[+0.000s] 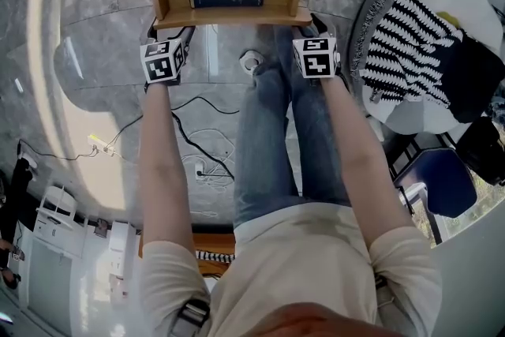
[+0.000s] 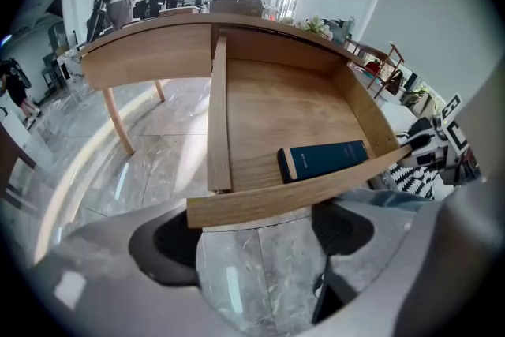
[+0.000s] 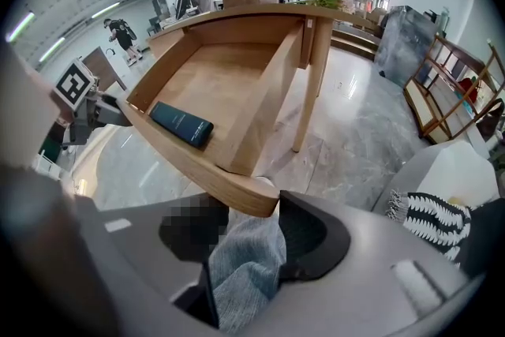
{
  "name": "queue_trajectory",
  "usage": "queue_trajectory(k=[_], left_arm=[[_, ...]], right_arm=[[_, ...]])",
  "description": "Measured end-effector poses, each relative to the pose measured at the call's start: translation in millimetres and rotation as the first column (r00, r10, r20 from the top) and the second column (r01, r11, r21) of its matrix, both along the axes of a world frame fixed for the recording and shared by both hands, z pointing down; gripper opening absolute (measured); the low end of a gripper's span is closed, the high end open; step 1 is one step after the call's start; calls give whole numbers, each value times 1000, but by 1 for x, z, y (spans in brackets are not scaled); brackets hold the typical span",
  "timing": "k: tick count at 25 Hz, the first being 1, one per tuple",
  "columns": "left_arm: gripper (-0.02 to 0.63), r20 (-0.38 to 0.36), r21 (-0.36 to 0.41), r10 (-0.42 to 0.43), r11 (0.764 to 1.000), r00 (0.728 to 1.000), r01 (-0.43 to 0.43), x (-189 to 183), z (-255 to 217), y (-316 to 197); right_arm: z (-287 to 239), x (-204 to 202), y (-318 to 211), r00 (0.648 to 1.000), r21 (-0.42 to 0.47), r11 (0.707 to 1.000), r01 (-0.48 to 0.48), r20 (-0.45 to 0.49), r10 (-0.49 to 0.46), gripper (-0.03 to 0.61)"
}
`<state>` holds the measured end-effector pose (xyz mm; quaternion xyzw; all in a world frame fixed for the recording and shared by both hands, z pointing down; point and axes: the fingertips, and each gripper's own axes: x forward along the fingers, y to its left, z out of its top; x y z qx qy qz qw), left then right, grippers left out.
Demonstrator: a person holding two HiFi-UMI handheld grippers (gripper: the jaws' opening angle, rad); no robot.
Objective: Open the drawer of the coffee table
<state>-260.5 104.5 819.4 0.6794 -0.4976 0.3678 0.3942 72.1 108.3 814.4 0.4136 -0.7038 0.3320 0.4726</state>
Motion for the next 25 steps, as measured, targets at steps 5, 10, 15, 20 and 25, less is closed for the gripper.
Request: queue_trajectory(k=[5, 10, 15, 20, 25], left_arm=[[443, -19, 6, -33, 999, 999, 34, -3, -1, 8], [443, -48, 21, -73, 997, 996, 74, -2, -23, 16], [343, -74, 82, -158, 983, 985, 164, 1, -69, 18], [93, -136, 188, -259, 941, 956, 282, 8, -137, 11], [0, -156, 293, -243, 914, 957, 280, 33, -212, 8]], right_arm=[[-4, 2, 0, 1000, -3, 1000, -15, -2, 15, 199], [-21, 2, 7, 1000, 7, 1000, -9, 2, 9, 196], [-62, -2, 7, 999, 65, 998, -26, 29, 24, 131], [-124, -5, -11, 995, 167, 982, -85, 71, 75, 3], [-190, -11, -16, 985, 224, 970, -90, 165, 54, 2]])
